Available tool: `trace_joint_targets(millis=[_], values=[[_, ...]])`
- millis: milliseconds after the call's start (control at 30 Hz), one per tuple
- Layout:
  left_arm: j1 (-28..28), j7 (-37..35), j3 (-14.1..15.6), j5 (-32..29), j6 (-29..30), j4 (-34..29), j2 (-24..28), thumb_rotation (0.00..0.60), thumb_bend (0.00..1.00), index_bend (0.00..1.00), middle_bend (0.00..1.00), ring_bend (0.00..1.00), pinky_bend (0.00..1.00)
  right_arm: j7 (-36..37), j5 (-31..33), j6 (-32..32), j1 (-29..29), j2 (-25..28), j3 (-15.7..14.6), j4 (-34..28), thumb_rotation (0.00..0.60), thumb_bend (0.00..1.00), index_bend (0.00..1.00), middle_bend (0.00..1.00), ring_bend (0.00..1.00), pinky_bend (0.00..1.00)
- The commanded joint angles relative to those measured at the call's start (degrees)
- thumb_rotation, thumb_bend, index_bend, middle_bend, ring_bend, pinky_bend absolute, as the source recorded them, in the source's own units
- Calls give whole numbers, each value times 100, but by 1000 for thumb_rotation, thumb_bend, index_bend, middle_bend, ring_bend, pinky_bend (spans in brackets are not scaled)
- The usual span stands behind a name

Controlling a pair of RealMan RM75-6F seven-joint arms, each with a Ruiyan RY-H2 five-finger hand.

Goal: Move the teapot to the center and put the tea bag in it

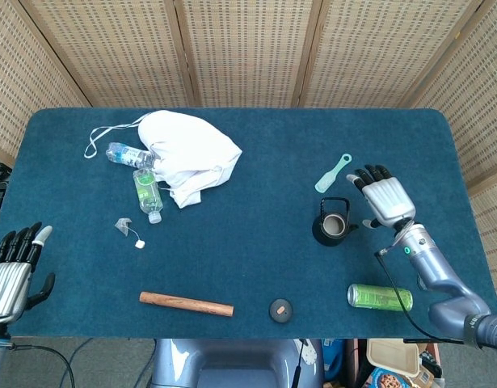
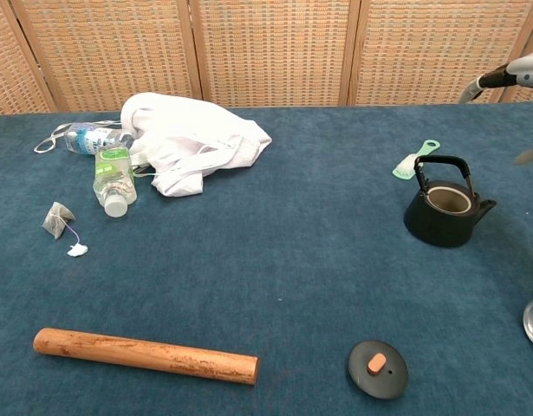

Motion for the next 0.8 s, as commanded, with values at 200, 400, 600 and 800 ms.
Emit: trace_joint_targets(millis=[200,400,600,800], values=[[13,2,12,1,17,4,3,600,461,41,0,38,0,196,193,-471,213,178,44,-180,583,382,226,288,271,224],[38,7,29,7,46,0,14,600,461,41,0,38,0,341,341,-910,444,166,69,-109,422,453,252,292,318,233],[61,18,37,-4,72,-19,39,600,460,41,0,38,0,441,558,-1512,786,90,65,67,307,506,258,295,330,235],[63,20,43,-12,63,-13,32,600,460,41,0,38,0,461,701,-1785,992,-24,22,218,194,506,258,293,340,235]])
